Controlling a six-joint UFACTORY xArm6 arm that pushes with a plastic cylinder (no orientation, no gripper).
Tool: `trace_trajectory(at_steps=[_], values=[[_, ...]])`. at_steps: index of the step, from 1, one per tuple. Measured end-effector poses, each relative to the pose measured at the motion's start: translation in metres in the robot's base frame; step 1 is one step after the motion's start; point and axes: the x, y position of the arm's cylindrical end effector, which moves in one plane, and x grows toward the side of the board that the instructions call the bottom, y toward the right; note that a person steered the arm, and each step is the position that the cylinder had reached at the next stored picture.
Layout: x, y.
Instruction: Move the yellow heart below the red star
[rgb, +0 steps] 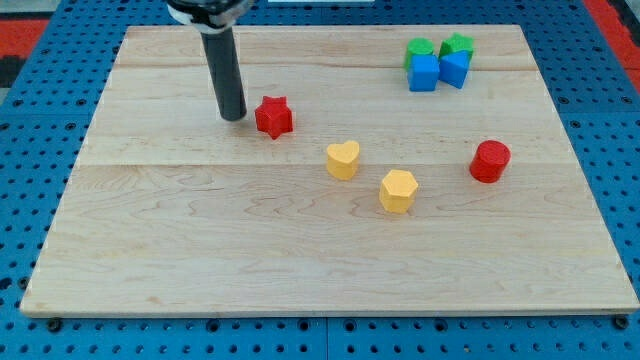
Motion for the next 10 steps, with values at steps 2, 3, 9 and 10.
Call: trace_trajectory(at_steps=[2,3,9,10], values=[[-0.006,0.131],[0.041,0.169],[0.087,0.101],[0.113,0.090]])
